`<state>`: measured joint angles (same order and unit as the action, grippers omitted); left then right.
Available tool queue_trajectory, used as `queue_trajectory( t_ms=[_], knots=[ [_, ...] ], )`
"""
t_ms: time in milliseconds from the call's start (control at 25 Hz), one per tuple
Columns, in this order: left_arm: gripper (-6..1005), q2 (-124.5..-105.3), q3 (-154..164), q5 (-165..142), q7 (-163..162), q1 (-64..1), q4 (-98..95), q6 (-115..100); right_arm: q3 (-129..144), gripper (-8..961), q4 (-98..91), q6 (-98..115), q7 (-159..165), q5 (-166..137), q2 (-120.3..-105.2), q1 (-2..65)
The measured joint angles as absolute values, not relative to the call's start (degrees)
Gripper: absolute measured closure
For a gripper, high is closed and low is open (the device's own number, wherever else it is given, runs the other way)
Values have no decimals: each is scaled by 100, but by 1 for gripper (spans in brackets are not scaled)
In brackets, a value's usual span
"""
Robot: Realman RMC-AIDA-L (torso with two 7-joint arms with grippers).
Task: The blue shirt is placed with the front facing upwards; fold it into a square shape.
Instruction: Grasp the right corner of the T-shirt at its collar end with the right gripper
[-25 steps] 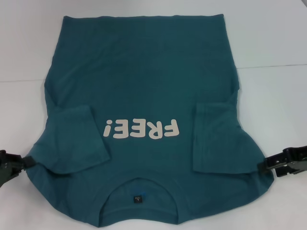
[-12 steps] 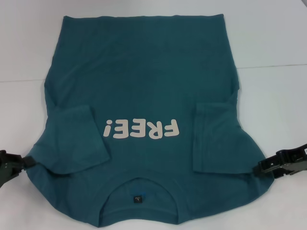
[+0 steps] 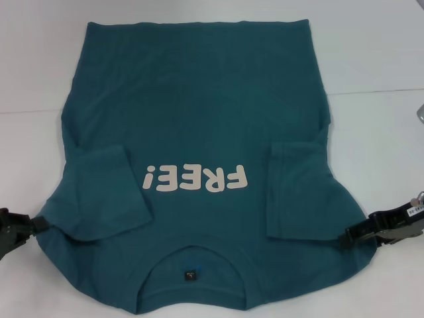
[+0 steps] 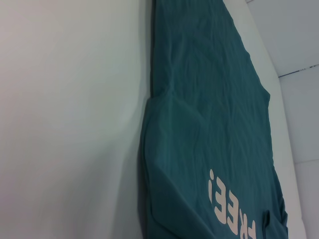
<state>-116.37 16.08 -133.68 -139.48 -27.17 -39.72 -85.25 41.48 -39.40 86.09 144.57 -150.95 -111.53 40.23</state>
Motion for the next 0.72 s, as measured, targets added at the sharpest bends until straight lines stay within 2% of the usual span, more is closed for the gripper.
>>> queue_trajectory(
  t_ms=[520,720],
  knots=[
    [997,-11637,1608,-13368,-13948,-2722,-3973,-8525,4247,267,-3812,8530,14463,-15136,-11209,4185],
    [996,-11637,1608,-13368,-13948,-2719,-3973,-8526,4299,485,-3812,8531,14460,-15135,-11207,4192]
  ],
)
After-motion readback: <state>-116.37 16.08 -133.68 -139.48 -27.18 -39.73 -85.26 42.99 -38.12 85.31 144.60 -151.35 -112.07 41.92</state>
